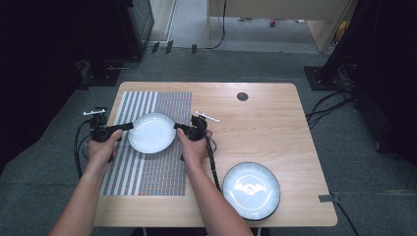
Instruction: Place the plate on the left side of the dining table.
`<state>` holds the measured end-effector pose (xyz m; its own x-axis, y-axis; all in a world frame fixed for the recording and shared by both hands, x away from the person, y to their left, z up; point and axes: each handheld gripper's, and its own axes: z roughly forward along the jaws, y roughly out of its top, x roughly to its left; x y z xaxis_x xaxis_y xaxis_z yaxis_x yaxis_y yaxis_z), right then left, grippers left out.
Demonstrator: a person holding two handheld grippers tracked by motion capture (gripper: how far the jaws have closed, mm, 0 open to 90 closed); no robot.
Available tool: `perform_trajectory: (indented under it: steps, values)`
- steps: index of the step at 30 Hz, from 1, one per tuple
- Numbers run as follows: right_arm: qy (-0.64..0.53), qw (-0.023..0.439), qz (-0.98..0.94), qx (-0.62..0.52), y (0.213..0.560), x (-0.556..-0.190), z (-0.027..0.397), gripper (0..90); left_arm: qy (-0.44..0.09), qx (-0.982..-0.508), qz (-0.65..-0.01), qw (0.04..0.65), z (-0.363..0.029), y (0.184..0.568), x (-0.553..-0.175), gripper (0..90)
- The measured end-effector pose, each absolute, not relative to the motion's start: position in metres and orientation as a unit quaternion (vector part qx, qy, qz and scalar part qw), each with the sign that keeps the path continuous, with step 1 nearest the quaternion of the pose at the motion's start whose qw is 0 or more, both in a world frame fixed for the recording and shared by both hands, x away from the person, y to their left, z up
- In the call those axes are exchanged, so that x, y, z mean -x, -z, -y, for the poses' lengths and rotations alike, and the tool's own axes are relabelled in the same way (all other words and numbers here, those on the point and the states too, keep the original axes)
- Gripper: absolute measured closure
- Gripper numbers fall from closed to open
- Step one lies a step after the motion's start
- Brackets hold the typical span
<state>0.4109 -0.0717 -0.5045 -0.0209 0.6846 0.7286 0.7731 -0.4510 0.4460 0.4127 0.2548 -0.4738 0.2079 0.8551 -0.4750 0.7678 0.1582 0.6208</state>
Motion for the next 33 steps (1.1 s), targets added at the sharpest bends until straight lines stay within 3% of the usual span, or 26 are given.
perform_trajectory:
  steps: [3, 6, 7, 10, 13, 20, 33]
  values:
    - [0.495, 0.017, 0.530, 0.689, 0.496, -0.406, 0.076, 59.6, -0.066, -0.664, -0.624, 0.406, -0.254, 0.469, -0.407, 32.8]
    - [0.514, 0.018, 0.539, 0.667, 0.487, -0.400, 0.075, 57.3, -0.081, -0.671, -0.626, 0.390, -0.251, 0.467, -0.402, 19.9]
    - [0.518, 0.008, 0.546, 0.658, 0.485, -0.398, 0.074, 54.7, -0.084, -0.669, -0.629, 0.388, -0.250, 0.465, -0.400, 19.0]
    - [0.513, -0.042, 0.580, 0.632, 0.473, -0.390, 0.069, 54.6, -0.091, -0.667, -0.625, 0.395, -0.248, 0.461, -0.393, 18.4]
    - [0.514, -0.035, 0.588, 0.624, 0.465, -0.384, 0.068, 53.4, -0.102, -0.670, -0.619, 0.396, -0.246, 0.457, -0.387, 17.8]
    - [0.524, -0.054, 0.626, 0.575, 0.429, -0.357, 0.077, 34.5, -0.118, -0.679, -0.598, 0.410, -0.241, 0.441, -0.364, 17.0]
    - [0.531, -0.079, 0.646, 0.542, 0.388, -0.315, 0.127, 29.9, -0.134, -0.684, -0.562, 0.446, -0.227, 0.418, -0.329, 13.7]
